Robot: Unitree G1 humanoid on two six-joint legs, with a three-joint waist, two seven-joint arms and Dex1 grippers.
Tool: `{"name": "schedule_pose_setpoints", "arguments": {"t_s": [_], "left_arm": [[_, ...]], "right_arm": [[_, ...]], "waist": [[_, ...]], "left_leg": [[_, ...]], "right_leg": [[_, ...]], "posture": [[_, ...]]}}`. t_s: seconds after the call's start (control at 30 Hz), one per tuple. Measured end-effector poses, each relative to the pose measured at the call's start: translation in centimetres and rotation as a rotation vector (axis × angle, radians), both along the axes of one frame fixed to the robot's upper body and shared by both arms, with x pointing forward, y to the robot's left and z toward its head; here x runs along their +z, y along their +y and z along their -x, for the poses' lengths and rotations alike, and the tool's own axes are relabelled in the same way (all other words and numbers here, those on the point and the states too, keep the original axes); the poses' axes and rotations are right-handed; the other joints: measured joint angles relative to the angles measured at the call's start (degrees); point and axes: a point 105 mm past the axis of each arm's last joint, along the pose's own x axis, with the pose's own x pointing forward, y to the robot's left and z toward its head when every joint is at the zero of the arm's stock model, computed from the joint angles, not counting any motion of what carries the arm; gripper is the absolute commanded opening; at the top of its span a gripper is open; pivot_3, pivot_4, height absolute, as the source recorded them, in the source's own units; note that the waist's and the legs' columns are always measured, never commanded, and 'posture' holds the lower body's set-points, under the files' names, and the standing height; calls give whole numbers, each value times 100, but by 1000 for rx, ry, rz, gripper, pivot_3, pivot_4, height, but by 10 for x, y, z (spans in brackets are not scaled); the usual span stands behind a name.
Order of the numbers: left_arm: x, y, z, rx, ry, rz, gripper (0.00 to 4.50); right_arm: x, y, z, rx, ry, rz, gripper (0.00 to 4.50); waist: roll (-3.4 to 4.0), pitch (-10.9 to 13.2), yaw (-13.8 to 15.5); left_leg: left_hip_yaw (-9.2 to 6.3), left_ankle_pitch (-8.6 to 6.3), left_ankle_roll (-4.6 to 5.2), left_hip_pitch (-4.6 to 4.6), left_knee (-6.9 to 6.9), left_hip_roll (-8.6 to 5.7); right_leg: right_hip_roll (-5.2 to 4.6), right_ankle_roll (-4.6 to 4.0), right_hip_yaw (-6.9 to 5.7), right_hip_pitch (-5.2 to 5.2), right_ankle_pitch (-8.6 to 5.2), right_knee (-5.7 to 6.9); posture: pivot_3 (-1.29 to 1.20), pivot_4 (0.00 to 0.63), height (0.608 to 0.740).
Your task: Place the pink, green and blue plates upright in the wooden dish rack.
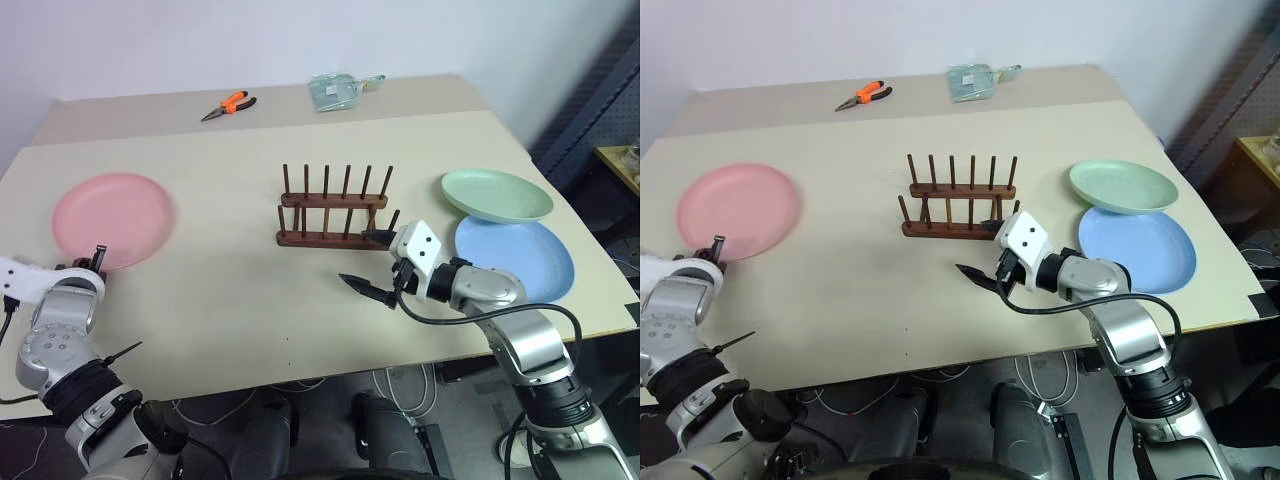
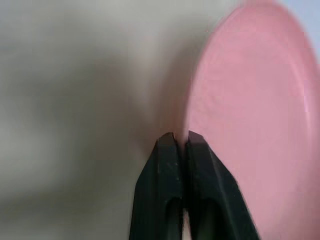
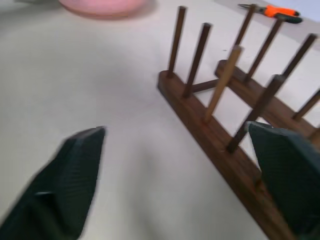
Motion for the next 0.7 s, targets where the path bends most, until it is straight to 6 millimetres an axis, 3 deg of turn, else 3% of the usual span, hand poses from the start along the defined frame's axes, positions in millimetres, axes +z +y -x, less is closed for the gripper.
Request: {"name": "schedule_pose_setpoints", "arguments": {"t_s": [0.07, 0.17, 0.23, 0.33, 0.4, 0.47, 0.5, 0.57, 0.7], "left_arm": [[18, -17, -12, -82, -54, -74, 25], [71, -69, -39, -272, -189, -263, 25], [115, -117, -53, -397, -321, -354, 25], [167, -197, -54, -587, -499, -461, 25], [175, -228, -50, -670, -542, -502, 25], [171, -244, -50, -710, -529, -502, 25], [166, -251, -49, -729, -515, -506, 25], [161, -260, -48, -759, -499, -520, 25], [150, -264, -46, -777, -473, -505, 25]], "right_arm": [[8, 1, -2, 4, -27, 6, 4482], [32, 8, -8, 24, -158, 54, 4482], [57, 24, -11, 65, -311, 107, 4482], [92, 52, -13, 126, -571, 200, 4482], [97, 58, -21, 113, -679, 280, 4482], [89, 53, -38, 58, -745, 382, 4482], [85, 50, -48, 24, -772, 431, 4241], [80, 45, -59, -13, -814, 493, 3663], [80, 42, -64, -37, -876, 546, 1539]], "waist": [[-4, 2, 0], [-8, 5, 15], [-10, 7, 1], [-9, 5, -29], [-6, 3, -64], [-7, 4, -64], [-6, 5, -55], [-6, 6, -44], [-6, 7, -30]], "left_leg": [[2, 0, 0, -1, -1, 0], [1, 3, -6, -5, 0, -1], [5, 4, -7, -6, 0, -4], [12, 5, -9, -2, -8, -8], [21, 11, -32, 8, -15, -6], [22, 11, -33, 6, -17, -1], [20, 11, -32, 4, -16, 0], [19, 10, -29, -1, -14, 0], [19, 9, -27, -2, -14, 0]], "right_leg": [[0, 0, 0, 0, 0, -1], [1, -2, -1, -2, 1, -2], [0, -2, 0, -3, 2, -3], [1, -1, 3, -4, 2, -8], [6, -1, 10, -5, 1, -5], [14, -3, 13, -13, 2, -2], [16, -4, 13, -15, 2, -1], [17, -5, 13, -17, 2, -2], [17, -5, 14, -17, 2, -3]], "posture": [[0, 150, 739], [0, 150, 739], [0, 150, 739], [0, 150, 739], [0, 150, 739], [0, 150, 739], [0, 150, 739], [0, 150, 739], [0, 150, 739]]}}
